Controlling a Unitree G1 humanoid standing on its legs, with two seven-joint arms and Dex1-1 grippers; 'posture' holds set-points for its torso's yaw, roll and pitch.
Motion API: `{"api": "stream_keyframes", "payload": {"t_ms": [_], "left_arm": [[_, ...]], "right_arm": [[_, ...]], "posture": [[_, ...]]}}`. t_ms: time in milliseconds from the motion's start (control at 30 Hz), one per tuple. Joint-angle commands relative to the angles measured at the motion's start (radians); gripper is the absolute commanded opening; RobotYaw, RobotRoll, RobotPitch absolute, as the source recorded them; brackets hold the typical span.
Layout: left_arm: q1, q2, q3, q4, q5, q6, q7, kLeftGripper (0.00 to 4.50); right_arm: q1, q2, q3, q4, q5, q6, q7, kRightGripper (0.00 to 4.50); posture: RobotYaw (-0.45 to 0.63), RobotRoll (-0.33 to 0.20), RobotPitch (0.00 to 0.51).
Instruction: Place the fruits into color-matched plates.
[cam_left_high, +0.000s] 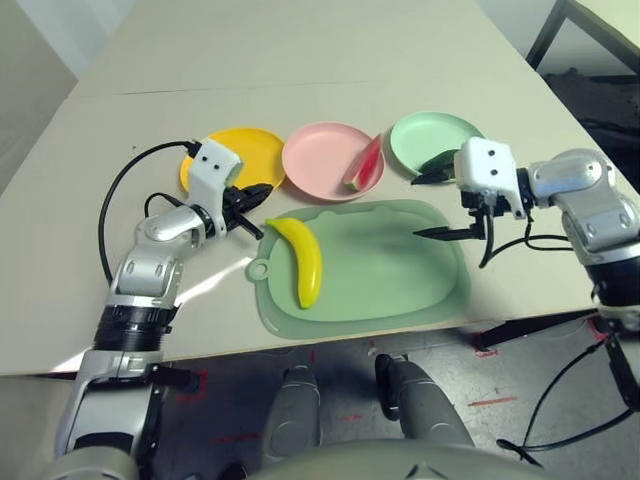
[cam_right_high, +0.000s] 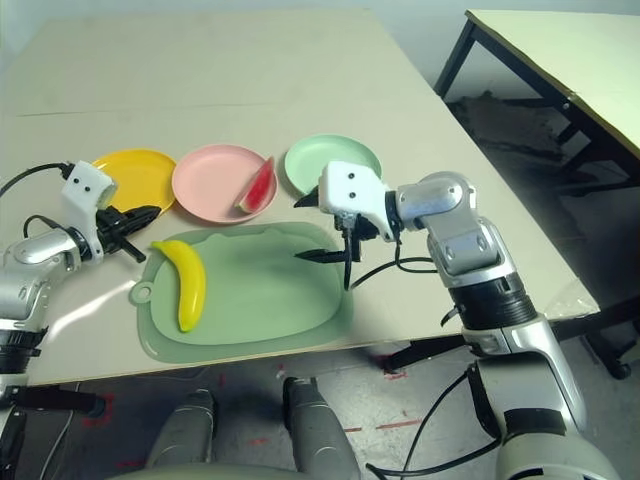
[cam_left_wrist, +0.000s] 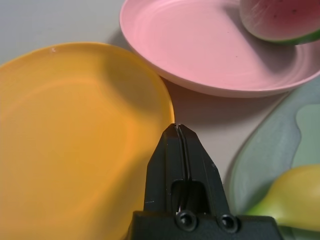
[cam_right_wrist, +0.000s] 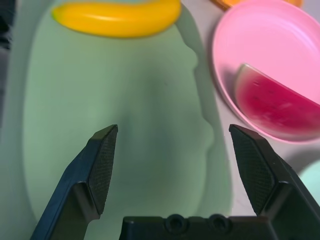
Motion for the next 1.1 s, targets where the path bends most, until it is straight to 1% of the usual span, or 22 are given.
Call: {"api": "stream_keyframes", "payload": {"t_ms": [33, 100, 133, 267, 333, 400, 433, 467, 533, 633, 733, 767, 867, 933, 1100], "left_arm": [[-0.023, -0.017, -0.023, 0.026, 0.014, -0.017, -0.008, 0.04], [-0.03, -0.019, -0.024, 0.022, 0.007, -0.013, -0.024, 0.04], [-0.031, -0.006, -0.025, 0.005, -0.002, -0.007, -0.046, 0.04], [-0.023, 0.091, -0.025, -0.047, -0.012, -0.003, -0.16, 0.04], [-0.021, 0.165, -0.025, -0.058, -0.015, -0.026, -0.24, 0.04], [-0.027, 0.276, -0.026, -0.069, -0.029, -0.08, -0.384, 0.04], [-0.035, 0.319, -0.027, -0.07, -0.037, -0.115, -0.45, 0.04], [-0.053, 0.358, -0.029, -0.066, -0.044, -0.138, -0.505, 0.22], [-0.087, 0.399, -0.038, -0.053, -0.052, -0.181, -0.582, 0.67], [-0.146, 0.437, -0.069, -0.056, -0.056, -0.238, -0.701, 1.61], [-0.2, 0.444, -0.109, -0.053, -0.038, -0.317, -0.795, 2.56], [-0.223, 0.443, -0.134, -0.044, -0.015, -0.37, -0.826, 2.93], [-0.282, 0.434, -0.199, -0.006, 0.032, -0.511, -0.914, 3.92], [-0.338, 0.431, -0.279, 0.002, -0.014, -0.55, -0.941, 4.49], [-0.488, 0.446, -0.514, 0.085, -0.023, -0.71, -0.945, 4.49]], "right_arm": [[0.007, -0.012, -0.014, -0.04, 0.022, 0.028, -0.012, 4.5], [0.009, -0.017, -0.013, -0.051, 0.031, 0.03, -0.008, 4.5], [0.013, -0.027, -0.011, -0.059, 0.035, 0.024, 0.003, 4.5], [0.02, -0.075, 0.017, -0.054, 0.009, -0.064, 0.062, 4.5], [0.014, -0.077, 0.017, -0.041, 0.019, -0.077, 0.075, 4.5], [0.015, -0.051, -0.004, -0.032, 0.07, -0.051, 0.076, 4.5], [0.021, -0.037, -0.016, -0.032, 0.099, -0.035, 0.075, 4.5], [0.037, -0.021, -0.03, -0.038, 0.136, -0.011, 0.071, 4.5], [0.069, 0.005, -0.054, -0.052, 0.196, 0.035, 0.06, 4.5], [0.142, 0.033, -0.087, -0.072, 0.28, 0.061, 0.066, 4.5], [0.214, 0.059, -0.111, -0.088, 0.35, 0.07, 0.071, 4.5], [0.237, 0.07, -0.115, -0.09, 0.366, 0.075, 0.064, 4.5], [0.288, 0.088, -0.105, -0.092, 0.362, 0.053, 0.052, 4.5], [0.31, 0.107, -0.096, -0.086, 0.344, 0.029, 0.032, 4.5], [0.336, 0.139, -0.079, -0.106, 0.33, 0.009, -0.006, 4.5]], "posture": [[-0.03, 0.0, 0.194], [-0.04, 0.0, 0.192], [-0.05, 0.0, 0.191], [-0.05, 0.0, 0.188], [-0.05, 0.0, 0.188], [-0.03, 0.0, 0.186], [-0.03, 0.0, 0.186], [-0.03, 0.0, 0.184], [-0.02, 0.0, 0.183], [-0.02, 0.0, 0.184], [-0.02, 0.0, 0.184], [-0.02, 0.0, 0.185], [-0.03, 0.0, 0.184], [-0.04, 0.0, 0.189], [-0.08, 0.0, 0.198]]}}
